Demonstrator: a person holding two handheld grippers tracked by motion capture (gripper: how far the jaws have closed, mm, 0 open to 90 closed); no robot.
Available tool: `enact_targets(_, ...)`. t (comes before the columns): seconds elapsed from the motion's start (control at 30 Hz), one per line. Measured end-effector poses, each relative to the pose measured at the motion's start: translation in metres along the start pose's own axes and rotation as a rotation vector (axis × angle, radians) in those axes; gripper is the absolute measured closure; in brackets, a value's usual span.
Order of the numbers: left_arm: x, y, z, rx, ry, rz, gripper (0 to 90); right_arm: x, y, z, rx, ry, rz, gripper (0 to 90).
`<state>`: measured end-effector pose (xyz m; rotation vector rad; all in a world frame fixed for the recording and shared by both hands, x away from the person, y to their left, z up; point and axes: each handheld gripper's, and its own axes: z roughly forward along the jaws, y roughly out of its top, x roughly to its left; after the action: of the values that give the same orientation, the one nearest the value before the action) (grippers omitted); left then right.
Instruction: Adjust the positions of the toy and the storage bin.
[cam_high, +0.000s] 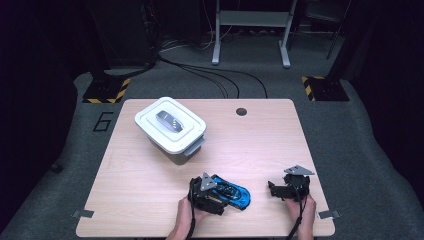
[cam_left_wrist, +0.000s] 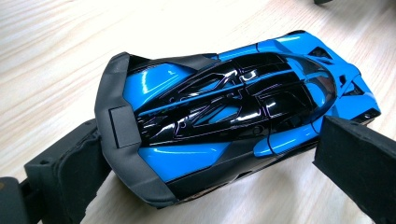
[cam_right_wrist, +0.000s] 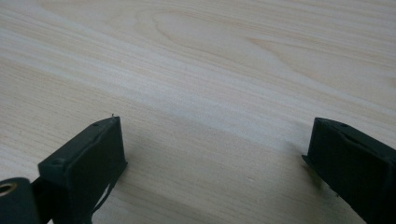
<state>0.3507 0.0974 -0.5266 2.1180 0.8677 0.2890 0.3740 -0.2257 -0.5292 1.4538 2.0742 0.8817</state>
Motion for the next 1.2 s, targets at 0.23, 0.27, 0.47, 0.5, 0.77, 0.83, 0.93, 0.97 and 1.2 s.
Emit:
enact_targets(0.23, -0.003, 0.007, 0.009, -0.005, -0.009, 0.012, 0.0, 0.000, 0.000, 0.000, -0.002, 0.000, 0.007, 3.2)
enact_targets(0.27, -0.003, 0.008, 0.010, -0.001, -0.011, 0.014, 0.0, 0.000, 0.000, 0.000, -0.002, 0.000, 0.007, 3.2)
enact_targets(0.47, -0.004, 0.012, 0.013, 0.001, -0.012, 0.010, 0.0, 0.000, 0.000, 0.000, 0.000, 0.000, 0.001, 3.2)
enact_targets(0.5, -0.004, 0.012, 0.013, 0.001, -0.016, 0.008, 0.0, 0.000, 0.000, 0.000, 0.000, 0.000, 0.001, 3.2)
enact_targets(0.77, 0.002, 0.009, -0.003, -0.013, -0.021, -0.007, 1.0, 0.001, 0.000, 0.000, -0.006, 0.003, 0.013, 3.4)
enact_targets(0.83, 0.005, 0.005, -0.011, -0.017, -0.013, -0.014, 0.6, 0.001, 0.000, 0.000, -0.006, 0.003, 0.013, 3.4)
enact_targets(0.93, 0.015, -0.004, -0.026, -0.024, 0.013, -0.032, 0.1, 0.001, 0.000, 0.000, -0.006, 0.003, 0.013, 3.4)
enact_targets(0.97, 0.018, -0.006, -0.029, -0.020, 0.017, -0.035, 0.1, 0.000, 0.000, 0.000, -0.005, 0.002, 0.009, 3.4)
enact_targets(1.2, 0.055, -0.035, -0.065, 0.010, 0.113, -0.065, 0.1, 0.000, 0.000, 0.000, 0.001, -0.005, 0.001, 3.0)
